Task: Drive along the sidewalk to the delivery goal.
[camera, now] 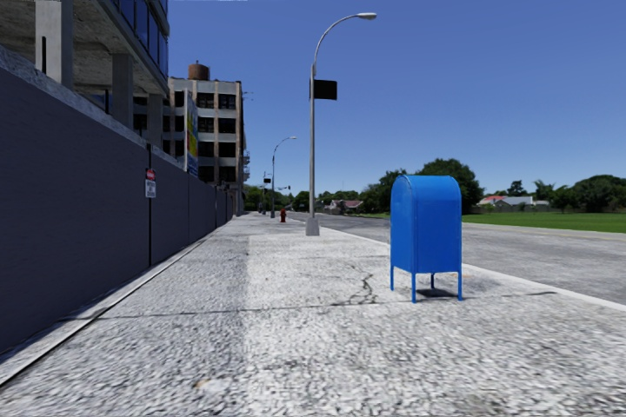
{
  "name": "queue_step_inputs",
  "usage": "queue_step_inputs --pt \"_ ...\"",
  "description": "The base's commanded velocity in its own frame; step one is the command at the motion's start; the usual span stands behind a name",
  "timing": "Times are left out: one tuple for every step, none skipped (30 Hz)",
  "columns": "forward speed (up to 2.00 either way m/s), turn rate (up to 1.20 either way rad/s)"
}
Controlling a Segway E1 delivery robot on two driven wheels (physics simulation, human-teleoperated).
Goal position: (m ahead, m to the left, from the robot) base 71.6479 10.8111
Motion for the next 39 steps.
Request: queue_step_inputs --pt "2.00 0.37" --pt "2.00 0.37" --pt "2.00 0.37" --pt "2.00 0.37" --pt "2.00 0.37" --pt "2.00 0.37" --pt "2.00 0.37" --pt "2.00 0.37" --pt "2.00 0.37" --pt "2.00 0.37" --pt "2.00 0.37" --pt "2.00 0.37" --pt "2.00 0.37" --pt "2.00 0.37" --pt "2.00 0.37" --pt "2.00 0.37" --pt "2.00 0.37" --pt "2.00 0.37" --pt "2.00 0.37" --pt "2.00 0.37" --pt "2.00 0.00" --pt "2.00 0.00" --pt "2.00 0.00" --pt "2.00 0.00" --pt "2.00 0.00" --pt "2.00 0.00" --pt "2.00 0.00" --pt "2.00 0.00" --pt "2.00 0.00" --pt "2.00 0.00" --pt "2.00 0.00" --pt "2.00 0.00" --pt "2.00 0.00" --pt "2.00 0.00" --pt "2.00 0.00" --pt "2.00 0.00" --pt "2.00 0.00" --pt "2.00 0.00" --pt "2.00 0.00"
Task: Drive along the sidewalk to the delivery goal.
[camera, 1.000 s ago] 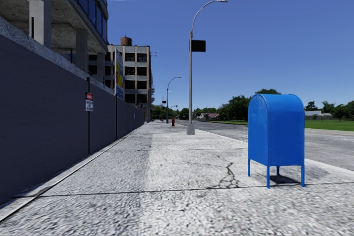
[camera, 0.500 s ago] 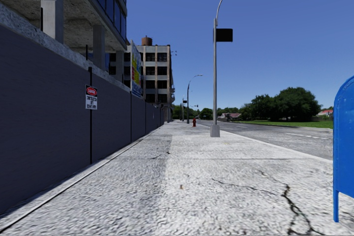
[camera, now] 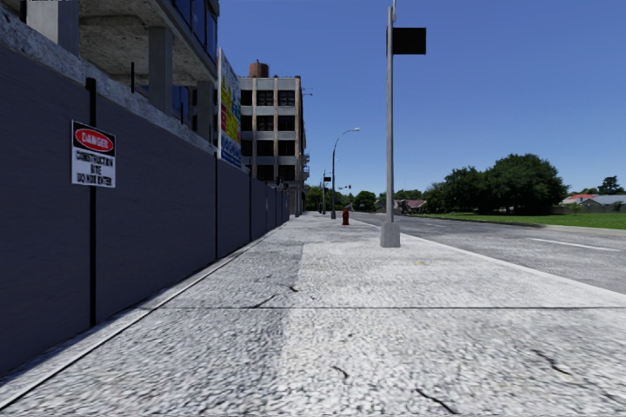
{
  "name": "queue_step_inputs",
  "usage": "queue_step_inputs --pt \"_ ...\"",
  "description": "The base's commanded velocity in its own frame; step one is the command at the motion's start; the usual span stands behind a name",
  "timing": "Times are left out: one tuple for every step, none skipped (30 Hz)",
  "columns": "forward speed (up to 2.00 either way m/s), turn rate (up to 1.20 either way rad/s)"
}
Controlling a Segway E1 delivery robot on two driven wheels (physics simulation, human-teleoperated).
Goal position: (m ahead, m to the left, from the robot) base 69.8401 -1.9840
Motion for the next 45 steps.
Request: queue_step_inputs --pt "2.00 0.00" --pt "2.00 0.00" --pt "2.00 0.00" --pt "2.00 0.00" --pt "2.00 0.00" --pt "2.00 0.00" --pt "2.00 0.00" --pt "2.00 0.00" --pt "2.00 0.00" --pt "2.00 0.00" --pt "2.00 0.00" --pt "2.00 0.00" --pt "2.00 0.00" --pt "2.00 0.00" --pt "2.00 0.00" --pt "2.00 0.00" --pt "2.00 0.00" --pt "2.00 0.00" --pt "2.00 0.00" --pt "2.00 0.00" --pt "2.00 0.00" --pt "2.00 0.00" --pt "2.00 0.00" --pt "2.00 0.00" --pt "2.00 0.00" --pt "2.00 0.00" --pt "2.00 0.00" --pt "2.00 0.00" --pt "2.00 0.00" --pt "2.00 0.00" --pt "2.00 0.00" --pt "2.00 0.00" --pt "2.00 0.00" --pt "2.00 0.00" --pt "2.00 0.00" --pt "2.00 0.00" --pt "2.00 0.00" --pt "2.00 0.00" --pt "2.00 0.00" --pt "2.00 0.00" --pt "2.00 0.00" --pt "2.00 0.00" --pt "2.00 0.00" --pt "2.00 0.00" --pt "2.00 0.00"
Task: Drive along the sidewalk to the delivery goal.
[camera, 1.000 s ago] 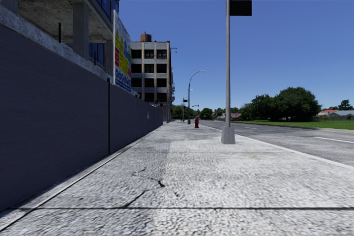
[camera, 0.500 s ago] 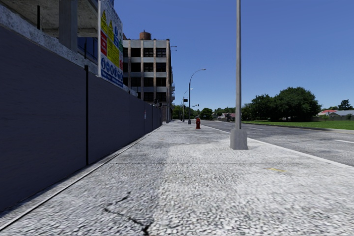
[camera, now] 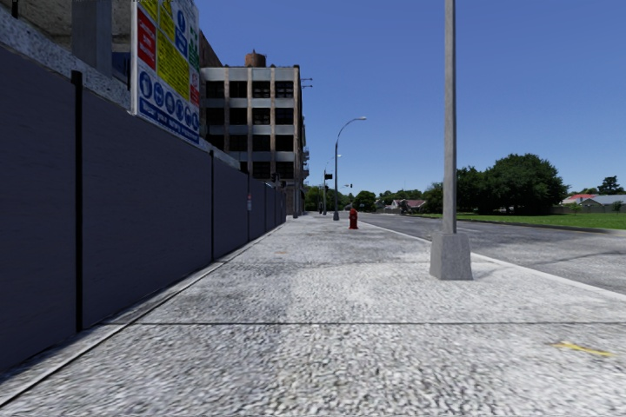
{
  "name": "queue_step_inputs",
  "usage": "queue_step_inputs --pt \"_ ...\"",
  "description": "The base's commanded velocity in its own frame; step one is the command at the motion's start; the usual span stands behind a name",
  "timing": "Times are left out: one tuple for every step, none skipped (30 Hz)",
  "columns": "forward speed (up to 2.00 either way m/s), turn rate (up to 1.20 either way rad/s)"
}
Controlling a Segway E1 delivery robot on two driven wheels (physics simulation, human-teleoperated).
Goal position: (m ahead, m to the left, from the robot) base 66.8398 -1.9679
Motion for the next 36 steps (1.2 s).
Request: queue_step_inputs --pt "2.00 0.00" --pt "2.00 0.00" --pt "2.00 0.00" --pt "2.00 0.00" --pt "2.00 0.00" --pt "2.00 0.00" --pt "2.00 0.00" --pt "2.00 0.00" --pt "2.00 0.00" --pt "2.00 0.00" --pt "2.00 0.00" --pt "2.00 0.00" --pt "2.00 0.00" --pt "2.00 0.00" --pt "2.00 0.00" --pt "2.00 0.00" --pt "2.00 0.00" --pt "2.00 0.00" --pt "2.00 0.00" --pt "2.00 0.00" --pt "2.00 0.00" --pt "2.00 0.00" --pt "2.00 0.00" --pt "2.00 0.00" --pt "2.00 0.00" --pt "2.00 0.00" --pt "2.00 0.00" --pt "2.00 0.00" --pt "2.00 0.00" --pt "2.00 0.00" --pt "2.00 0.00" --pt "2.00 0.00" --pt "2.00 0.00" --pt "2.00 0.00" --pt "2.00 0.00" --pt "2.00 0.00"
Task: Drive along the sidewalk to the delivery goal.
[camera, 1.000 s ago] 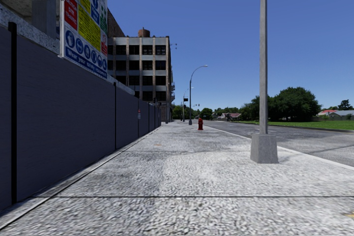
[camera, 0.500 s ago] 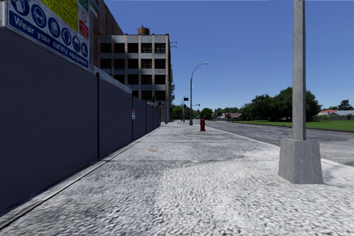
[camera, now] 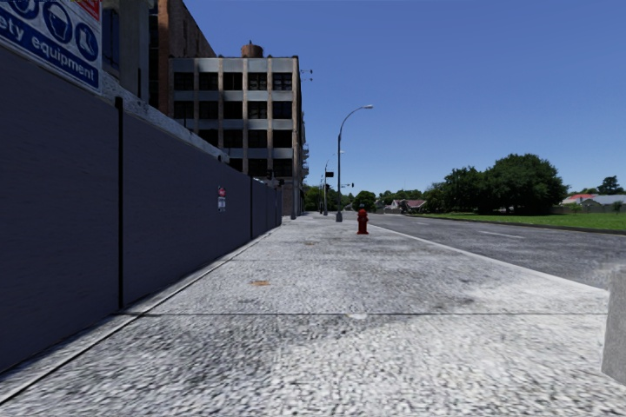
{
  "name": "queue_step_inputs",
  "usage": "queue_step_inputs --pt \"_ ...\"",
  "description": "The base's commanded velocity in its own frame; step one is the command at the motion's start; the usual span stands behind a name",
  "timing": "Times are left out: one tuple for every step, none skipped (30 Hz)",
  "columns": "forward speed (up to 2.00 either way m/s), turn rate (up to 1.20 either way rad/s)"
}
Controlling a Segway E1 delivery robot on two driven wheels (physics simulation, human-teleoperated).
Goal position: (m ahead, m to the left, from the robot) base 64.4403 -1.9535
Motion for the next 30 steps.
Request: queue_step_inputs --pt "2.00 0.00" --pt "2.00 0.00" --pt "2.00 0.00" --pt "2.00 0.00" --pt "2.00 0.00" --pt "2.00 0.00" --pt "2.00 0.00" --pt "2.00 0.00" --pt "2.00 0.00" --pt "2.00 0.00" --pt "2.00 0.00" --pt "2.00 0.00" --pt "2.00 0.00" --pt "2.00 0.00" --pt "2.00 0.00" --pt "2.00 0.00" --pt "2.00 0.00" --pt "2.00 0.00" --pt "2.00 0.00" --pt "2.00 0.00" --pt "2.00 0.00" --pt "2.00 0.00" --pt "2.00 0.00" --pt "2.00 0.00" --pt "2.00 0.00" --pt "2.00 0.00" --pt "2.00 0.00" --pt "2.00 0.00" --pt "2.00 0.00" --pt "2.00 0.00"
